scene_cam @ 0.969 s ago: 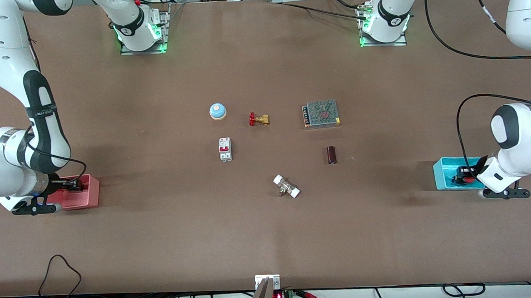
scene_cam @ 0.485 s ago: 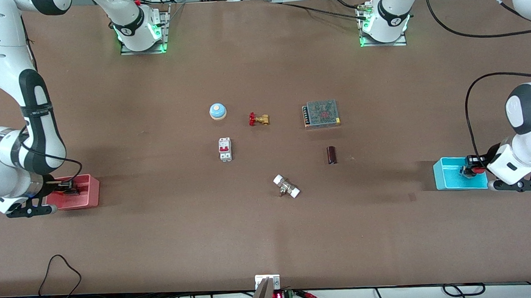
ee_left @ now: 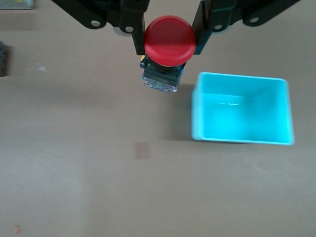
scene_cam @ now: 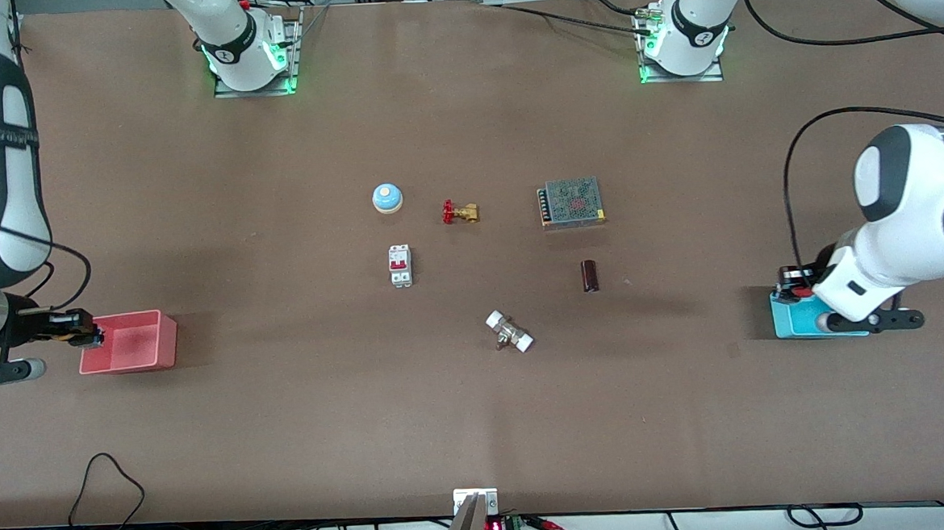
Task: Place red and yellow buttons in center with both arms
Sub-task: 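Lift the yellow button with the right gripper while the left gripper lifts the red button, then lower the red button onto the table with the left gripper and release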
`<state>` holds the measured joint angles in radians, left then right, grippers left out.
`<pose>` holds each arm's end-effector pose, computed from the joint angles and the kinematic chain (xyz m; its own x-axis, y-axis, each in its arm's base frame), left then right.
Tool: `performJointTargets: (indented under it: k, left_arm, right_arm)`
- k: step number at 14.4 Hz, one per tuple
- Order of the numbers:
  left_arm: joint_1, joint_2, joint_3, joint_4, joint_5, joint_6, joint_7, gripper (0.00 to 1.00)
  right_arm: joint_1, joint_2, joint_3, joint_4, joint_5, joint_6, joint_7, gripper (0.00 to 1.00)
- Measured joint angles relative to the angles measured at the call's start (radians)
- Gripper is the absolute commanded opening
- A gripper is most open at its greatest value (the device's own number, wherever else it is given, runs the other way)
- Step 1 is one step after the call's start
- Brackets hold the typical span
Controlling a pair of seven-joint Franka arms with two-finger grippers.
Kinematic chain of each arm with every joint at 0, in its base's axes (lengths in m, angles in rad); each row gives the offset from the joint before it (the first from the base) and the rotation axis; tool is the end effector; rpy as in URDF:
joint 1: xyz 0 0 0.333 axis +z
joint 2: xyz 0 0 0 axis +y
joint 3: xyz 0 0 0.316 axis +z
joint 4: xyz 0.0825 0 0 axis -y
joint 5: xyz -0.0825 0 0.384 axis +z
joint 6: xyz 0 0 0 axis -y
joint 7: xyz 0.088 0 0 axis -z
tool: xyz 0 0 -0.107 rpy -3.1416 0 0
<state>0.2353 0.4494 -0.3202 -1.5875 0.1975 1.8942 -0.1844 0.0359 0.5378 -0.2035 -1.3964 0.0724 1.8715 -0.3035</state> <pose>0.6636 -0.0159 0.3767 0.9928 0.0502 -0.1086 0.0436 -0.9971 -0.0622 0.6965 -0.0856 0.3961 0.9888 0.1367 -0.0601 0.1380 -0.9902 0.0187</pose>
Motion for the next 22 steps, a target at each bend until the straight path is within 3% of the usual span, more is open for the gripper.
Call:
performJointTargets:
  k: [5,8,14,16,20,22]
  left_arm:
    - [-0.081,0.048,-0.049,-0.02,-0.009,0.028,-0.206,0.3]
    - [-0.136,0.103,-0.051,-0.028,-0.019,0.095,-0.297,0.29]
    - [-0.186,0.204,-0.051,-0.07,-0.019,0.303,-0.419,0.3]
    - [-0.187,0.219,-0.051,-0.096,-0.019,0.355,-0.426,0.41]
    - [-0.187,0.221,-0.051,-0.1,-0.019,0.364,-0.431,0.86]
    - [-0.186,0.22,-0.051,-0.099,-0.019,0.367,-0.431,0.97]
  right_arm:
    - [0.197,0.049,0.031,-0.014,0.034,-0.003,0.23,0.36]
    - [0.293,0.09,0.033,-0.014,0.126,0.011,0.312,0.37]
    - [0.342,0.16,0.032,-0.048,0.153,0.105,0.354,0.36]
    - [0.354,0.189,0.032,-0.065,0.157,0.16,0.383,0.36]
    - [0.391,0.222,0.032,-0.069,0.157,0.2,0.464,0.36]
    - [0.395,0.231,0.032,-0.07,0.157,0.203,0.468,0.36]
